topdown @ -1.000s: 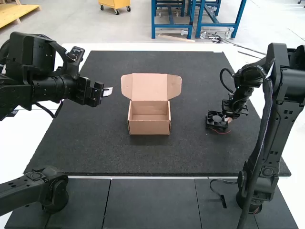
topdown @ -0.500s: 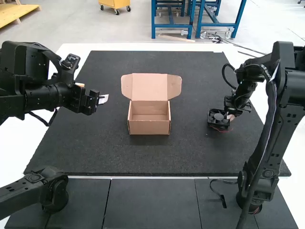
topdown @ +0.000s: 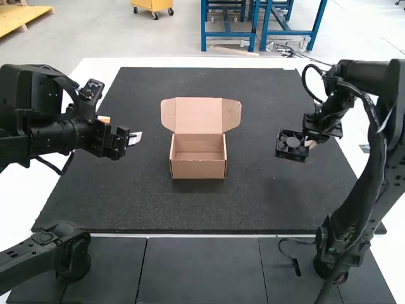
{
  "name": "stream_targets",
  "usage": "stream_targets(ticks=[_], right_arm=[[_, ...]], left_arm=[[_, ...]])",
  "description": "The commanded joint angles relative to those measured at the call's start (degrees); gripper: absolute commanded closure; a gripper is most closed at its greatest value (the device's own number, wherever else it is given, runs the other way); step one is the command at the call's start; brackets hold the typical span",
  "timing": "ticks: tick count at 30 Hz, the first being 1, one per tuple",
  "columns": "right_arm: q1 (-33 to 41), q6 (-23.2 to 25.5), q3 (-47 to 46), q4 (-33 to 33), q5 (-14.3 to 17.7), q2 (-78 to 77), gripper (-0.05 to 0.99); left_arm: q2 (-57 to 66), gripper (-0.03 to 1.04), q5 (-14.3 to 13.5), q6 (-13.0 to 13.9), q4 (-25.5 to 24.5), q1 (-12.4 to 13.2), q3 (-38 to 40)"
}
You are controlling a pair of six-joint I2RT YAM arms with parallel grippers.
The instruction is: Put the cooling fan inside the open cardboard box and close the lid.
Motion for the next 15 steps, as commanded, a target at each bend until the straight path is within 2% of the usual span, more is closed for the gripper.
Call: stream_targets(ticks=[1, 5, 15], right_arm=[[0.9, 1.3, 0.0, -1.1, -2.8, -5.4, 0.95], [1.5, 5.2, 0.1, -1.2, -5.4, -9.5, 0.95], [10.2, 10.2, 4.4, -8.5, -4.9, -15.1, 0.95]], left_arm=[[-1.4, 0.04, -0.5, 0.6, 0.4, 0.0, -0.5], [-1.8, 0.04, -0.5, 0.6, 0.6, 0.0, -1.3], [-2.7, 0.04, -0.7, 0.6, 1.2, -0.1, -3.1]])
